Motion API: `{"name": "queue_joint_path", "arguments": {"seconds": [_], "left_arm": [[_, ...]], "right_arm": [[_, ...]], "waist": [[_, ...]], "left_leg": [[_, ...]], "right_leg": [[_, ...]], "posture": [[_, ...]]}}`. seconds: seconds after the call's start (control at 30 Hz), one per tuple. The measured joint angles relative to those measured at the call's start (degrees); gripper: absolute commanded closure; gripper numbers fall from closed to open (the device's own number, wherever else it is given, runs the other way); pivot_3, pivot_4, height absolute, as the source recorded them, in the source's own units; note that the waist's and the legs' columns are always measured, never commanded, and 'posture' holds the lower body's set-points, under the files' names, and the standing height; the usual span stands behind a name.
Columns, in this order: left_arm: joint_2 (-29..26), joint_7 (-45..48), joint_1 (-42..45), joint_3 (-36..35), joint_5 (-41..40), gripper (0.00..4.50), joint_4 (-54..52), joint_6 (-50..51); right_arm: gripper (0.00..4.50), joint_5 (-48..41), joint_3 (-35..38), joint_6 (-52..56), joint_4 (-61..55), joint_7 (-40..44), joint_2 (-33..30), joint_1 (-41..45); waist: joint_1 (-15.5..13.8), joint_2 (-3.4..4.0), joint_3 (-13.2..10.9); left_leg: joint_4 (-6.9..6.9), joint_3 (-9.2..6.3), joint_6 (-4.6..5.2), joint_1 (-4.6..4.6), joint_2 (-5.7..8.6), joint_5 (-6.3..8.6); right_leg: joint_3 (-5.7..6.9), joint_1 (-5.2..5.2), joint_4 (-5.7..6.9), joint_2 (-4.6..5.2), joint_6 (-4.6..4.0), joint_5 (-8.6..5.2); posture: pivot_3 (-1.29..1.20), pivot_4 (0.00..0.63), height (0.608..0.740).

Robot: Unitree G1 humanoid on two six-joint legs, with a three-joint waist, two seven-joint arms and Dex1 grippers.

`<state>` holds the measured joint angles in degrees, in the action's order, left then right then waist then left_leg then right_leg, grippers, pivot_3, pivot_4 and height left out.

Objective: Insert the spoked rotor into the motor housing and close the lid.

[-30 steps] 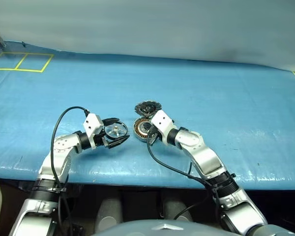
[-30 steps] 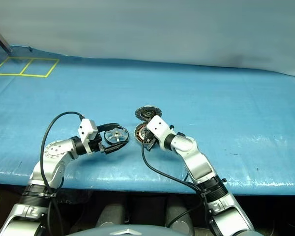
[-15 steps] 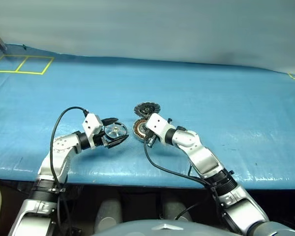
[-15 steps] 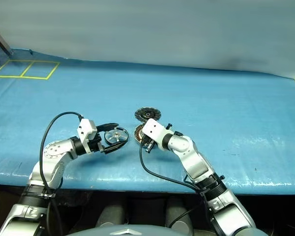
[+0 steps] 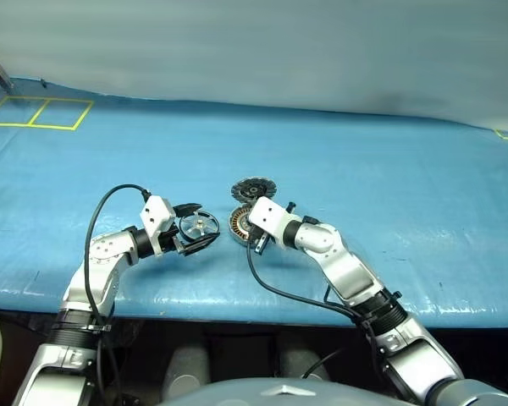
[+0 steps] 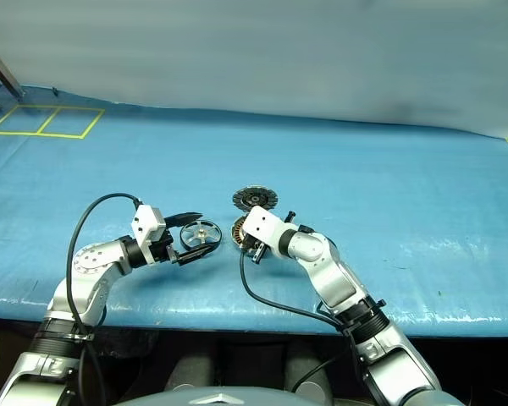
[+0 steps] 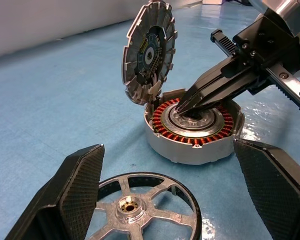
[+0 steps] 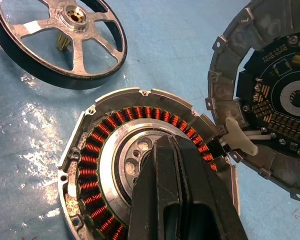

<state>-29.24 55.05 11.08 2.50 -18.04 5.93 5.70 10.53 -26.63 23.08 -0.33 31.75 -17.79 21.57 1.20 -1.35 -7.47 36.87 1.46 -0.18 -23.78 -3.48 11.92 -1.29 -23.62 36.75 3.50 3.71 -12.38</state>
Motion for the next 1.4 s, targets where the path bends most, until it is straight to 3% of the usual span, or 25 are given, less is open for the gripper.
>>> {"name": "queue_joint_path", "arguments": {"seconds": [0.97,1.4], "left_arm": [[-0.04,-0.01,-0.36,-0.46,-0.01,0.0,0.0,-0.08],[0.06,0.3,0.19,-0.77,0.01,0.0,0.1,-0.08]], "right_arm": [[4.47,-0.04,1.37,-1.8,2.75,-0.89,1.83,-0.88],[4.47,-5.05,7.5,-2.43,0.95,-3.62,6.22,-4.97]], "waist": [[0.28,-0.08,0.86],[0.3,0.34,0.35]], "left_leg": [[-0.88,0.09,-0.27,0.29,-0.1,0.16],[-0.96,0.24,-0.04,0.06,-0.07,0.03]], "right_leg": [[0.31,0.05,-0.73,0.25,-0.06,-0.01],[0.59,-0.18,-0.76,0.41,-0.06,0.0]], "posture": [[0.0,0.15,0.74],[0.0,0.15,0.74]]}}
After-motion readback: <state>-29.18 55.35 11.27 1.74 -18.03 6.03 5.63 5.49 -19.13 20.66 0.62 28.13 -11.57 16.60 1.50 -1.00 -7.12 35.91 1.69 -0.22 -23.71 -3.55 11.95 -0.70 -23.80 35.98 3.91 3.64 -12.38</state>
